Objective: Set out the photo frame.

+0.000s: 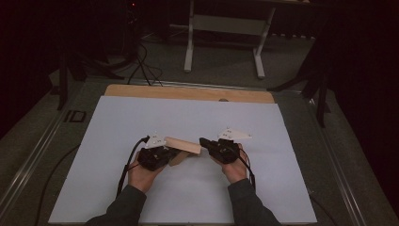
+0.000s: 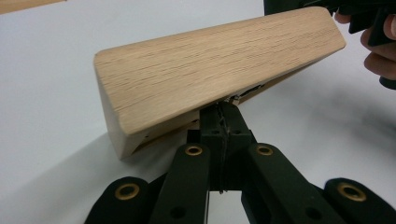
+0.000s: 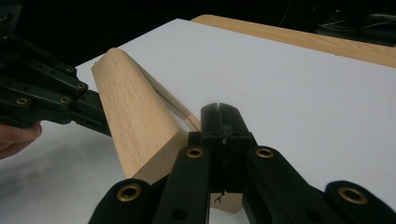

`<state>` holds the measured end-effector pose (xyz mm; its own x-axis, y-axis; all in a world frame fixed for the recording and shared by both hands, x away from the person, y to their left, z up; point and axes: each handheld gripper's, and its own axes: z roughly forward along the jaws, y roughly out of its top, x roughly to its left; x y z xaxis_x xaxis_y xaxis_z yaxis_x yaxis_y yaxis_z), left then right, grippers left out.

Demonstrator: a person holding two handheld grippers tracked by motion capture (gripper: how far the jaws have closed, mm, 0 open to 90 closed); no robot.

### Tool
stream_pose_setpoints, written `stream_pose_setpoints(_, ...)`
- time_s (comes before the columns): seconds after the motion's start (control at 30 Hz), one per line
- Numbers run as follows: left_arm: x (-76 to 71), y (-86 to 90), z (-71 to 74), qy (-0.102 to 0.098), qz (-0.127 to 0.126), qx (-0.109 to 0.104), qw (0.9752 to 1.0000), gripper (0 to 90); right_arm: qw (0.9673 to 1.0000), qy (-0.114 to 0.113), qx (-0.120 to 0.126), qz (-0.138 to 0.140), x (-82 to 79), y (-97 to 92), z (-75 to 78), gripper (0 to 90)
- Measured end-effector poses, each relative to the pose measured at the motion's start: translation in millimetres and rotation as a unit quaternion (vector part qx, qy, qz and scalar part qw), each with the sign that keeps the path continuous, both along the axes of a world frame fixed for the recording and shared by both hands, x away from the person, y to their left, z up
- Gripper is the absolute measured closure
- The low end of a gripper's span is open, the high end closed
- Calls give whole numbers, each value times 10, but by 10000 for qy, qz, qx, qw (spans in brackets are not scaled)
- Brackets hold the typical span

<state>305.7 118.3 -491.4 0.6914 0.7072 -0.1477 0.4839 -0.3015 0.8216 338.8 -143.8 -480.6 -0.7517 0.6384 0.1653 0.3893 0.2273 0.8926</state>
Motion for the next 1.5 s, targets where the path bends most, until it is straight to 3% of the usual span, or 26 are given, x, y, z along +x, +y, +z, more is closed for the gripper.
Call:
stream_pose_setpoints(0.67,-25,-89,4,16,-41,57,10000,899,9998,-62,-140,138,-102,30,11,899)
stream_pose_setpoints(1.5,-23,-48,-7,126,-10,-76,9999,899,9984,-42,-283,486,-249,138,37,899)
